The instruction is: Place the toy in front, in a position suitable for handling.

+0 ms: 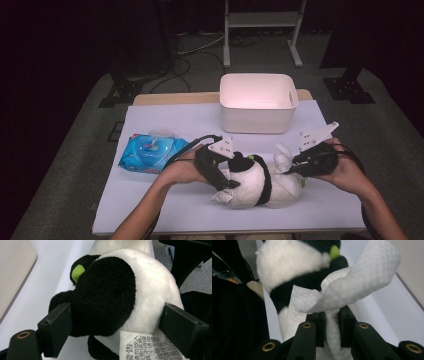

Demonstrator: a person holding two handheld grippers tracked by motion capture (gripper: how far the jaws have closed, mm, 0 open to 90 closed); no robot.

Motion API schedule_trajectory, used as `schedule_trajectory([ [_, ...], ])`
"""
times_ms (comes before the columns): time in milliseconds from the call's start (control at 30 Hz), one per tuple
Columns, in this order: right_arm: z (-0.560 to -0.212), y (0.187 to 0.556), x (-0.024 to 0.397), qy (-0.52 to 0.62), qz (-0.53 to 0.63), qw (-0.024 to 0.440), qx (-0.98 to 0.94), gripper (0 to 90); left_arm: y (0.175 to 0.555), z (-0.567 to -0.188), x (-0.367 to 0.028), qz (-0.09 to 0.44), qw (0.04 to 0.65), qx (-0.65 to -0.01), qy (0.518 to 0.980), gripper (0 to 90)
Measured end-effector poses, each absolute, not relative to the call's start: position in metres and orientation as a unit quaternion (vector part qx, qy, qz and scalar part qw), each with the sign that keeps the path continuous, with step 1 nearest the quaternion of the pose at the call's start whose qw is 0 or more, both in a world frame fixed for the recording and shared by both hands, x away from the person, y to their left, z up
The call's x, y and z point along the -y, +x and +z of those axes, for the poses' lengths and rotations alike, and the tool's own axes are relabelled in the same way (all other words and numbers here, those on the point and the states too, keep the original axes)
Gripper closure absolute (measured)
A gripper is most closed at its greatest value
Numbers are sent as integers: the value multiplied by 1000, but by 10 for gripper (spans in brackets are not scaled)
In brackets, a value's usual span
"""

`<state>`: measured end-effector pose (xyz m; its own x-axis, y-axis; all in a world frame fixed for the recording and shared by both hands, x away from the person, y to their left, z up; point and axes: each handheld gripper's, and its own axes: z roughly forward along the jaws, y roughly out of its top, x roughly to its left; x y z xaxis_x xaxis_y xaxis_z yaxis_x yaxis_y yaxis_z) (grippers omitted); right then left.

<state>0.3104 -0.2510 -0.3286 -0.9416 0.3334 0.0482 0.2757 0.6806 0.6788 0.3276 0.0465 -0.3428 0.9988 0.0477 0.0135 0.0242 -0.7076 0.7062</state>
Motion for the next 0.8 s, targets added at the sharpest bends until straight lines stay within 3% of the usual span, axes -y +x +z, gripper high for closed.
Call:
schedule_trajectory([
  [300, -333, 317, 220, 134, 342, 26, -930, 783, 328, -342, -40, 18, 385, -19, 923, 137],
  [800, -337, 311, 244, 164, 355, 23, -920, 787, 318, -337, -45, 24, 398, -24, 917, 117],
])
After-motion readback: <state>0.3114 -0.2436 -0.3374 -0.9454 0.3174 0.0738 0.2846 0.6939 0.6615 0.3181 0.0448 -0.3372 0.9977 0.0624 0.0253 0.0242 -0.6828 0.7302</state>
